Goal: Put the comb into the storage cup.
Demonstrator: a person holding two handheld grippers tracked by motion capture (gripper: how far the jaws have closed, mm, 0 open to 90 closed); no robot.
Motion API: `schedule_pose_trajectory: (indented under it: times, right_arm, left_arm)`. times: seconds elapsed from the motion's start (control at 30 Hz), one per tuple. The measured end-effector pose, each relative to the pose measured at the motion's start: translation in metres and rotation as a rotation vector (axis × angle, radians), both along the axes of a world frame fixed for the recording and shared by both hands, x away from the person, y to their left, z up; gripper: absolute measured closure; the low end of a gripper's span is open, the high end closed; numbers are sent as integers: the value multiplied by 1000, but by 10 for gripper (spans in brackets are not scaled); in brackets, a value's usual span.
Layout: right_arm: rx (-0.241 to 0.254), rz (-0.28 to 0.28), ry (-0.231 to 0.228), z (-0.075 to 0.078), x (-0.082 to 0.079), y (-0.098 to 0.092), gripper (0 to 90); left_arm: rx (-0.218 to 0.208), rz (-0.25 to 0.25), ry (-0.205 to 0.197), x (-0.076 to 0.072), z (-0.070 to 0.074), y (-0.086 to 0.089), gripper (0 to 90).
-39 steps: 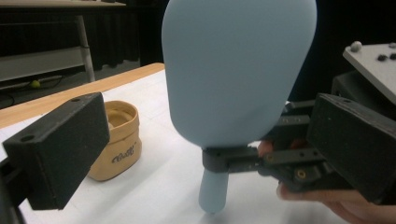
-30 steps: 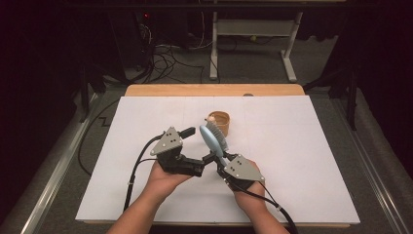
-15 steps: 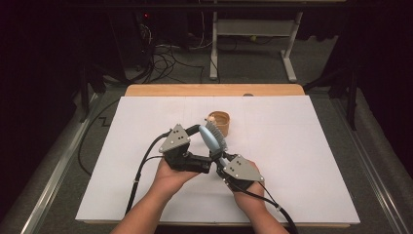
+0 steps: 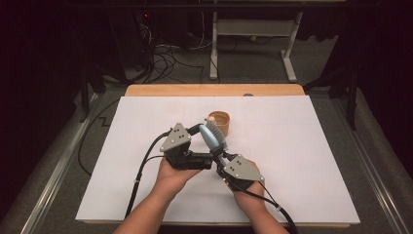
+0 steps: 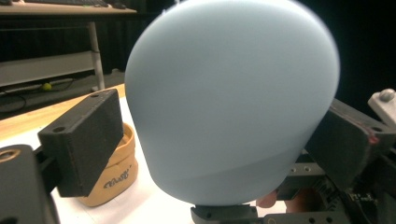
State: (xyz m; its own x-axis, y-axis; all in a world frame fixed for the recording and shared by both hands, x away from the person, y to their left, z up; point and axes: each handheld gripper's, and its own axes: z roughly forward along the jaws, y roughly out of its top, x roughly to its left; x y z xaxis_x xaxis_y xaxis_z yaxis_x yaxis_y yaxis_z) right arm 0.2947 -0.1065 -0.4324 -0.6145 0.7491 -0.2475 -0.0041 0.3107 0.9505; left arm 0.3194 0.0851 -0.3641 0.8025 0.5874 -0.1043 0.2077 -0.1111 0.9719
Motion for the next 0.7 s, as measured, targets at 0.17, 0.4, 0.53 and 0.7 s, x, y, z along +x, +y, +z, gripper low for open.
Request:
schedule_pose_trajectory:
  times: [0.17, 0.4, 0.53, 0.7]
  right_arm:
    - [0, -3, 1, -1, 1, 0, 783]
    - [6, -7, 1, 0, 1, -1, 783]
    - [5, -10, -1, 0, 0, -1, 783]
    - [4, -13, 4, 0, 1, -2, 784]
  left_arm:
    - [-5, 0, 4, 0, 1, 0, 141]
    - [-1, -9, -1, -2, -1, -3, 190]
    - [-3, -12, 0, -2, -1, -4, 193]
    - [-8, -12, 11, 0, -1, -4, 192]
